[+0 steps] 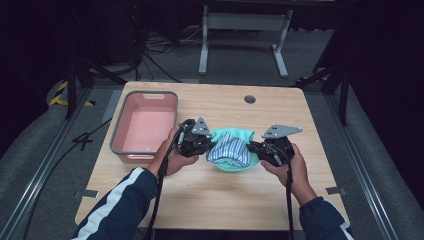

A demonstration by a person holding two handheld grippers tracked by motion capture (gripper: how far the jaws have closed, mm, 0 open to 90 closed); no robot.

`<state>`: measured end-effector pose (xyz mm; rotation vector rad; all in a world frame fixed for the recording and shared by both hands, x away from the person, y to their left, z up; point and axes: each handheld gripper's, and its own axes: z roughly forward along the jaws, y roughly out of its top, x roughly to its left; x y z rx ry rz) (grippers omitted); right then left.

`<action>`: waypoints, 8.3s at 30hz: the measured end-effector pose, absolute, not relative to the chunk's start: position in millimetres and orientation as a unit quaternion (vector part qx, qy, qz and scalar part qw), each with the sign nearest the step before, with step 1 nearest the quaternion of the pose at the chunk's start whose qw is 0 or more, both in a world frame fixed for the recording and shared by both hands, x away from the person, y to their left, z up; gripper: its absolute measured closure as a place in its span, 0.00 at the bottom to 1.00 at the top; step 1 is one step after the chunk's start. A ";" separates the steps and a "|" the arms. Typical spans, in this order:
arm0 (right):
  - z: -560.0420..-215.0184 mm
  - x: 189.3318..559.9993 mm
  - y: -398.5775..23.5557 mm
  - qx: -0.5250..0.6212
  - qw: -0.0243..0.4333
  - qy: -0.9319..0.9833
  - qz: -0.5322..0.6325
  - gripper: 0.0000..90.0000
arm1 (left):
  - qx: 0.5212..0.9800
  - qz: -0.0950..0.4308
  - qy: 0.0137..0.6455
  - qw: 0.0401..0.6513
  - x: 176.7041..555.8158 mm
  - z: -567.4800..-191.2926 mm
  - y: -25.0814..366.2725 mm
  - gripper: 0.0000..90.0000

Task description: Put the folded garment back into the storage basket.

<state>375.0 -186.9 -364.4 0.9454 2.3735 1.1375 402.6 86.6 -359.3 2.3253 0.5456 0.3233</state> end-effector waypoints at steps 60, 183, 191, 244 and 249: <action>-317.2 438.5 -23.9 0.245 0.150 0.851 0.439 0.94 | 0.859 0.216 0.332 0.324 419.7 -309.2 242.9 0.92; -368.2 442.1 -14.9 0.249 0.150 0.882 0.371 0.67 | 0.830 0.245 0.359 0.350 383.7 -357.2 237.3 0.62; -362.6 434.3 -28.8 0.246 0.158 0.882 0.369 0.67 | 0.824 0.247 0.353 0.368 376.7 -358.2 225.1 0.57; -373.5 395.6 -134.7 0.262 0.218 0.885 0.316 0.39 | 0.884 0.193 0.249 0.344 344.0 -407.0 142.3 0.40; -379.9 390.7 -145.7 0.267 0.216 0.887 0.309 0.39 | 0.896 0.183 0.236 0.329 342.5 -416.8 134.3 0.39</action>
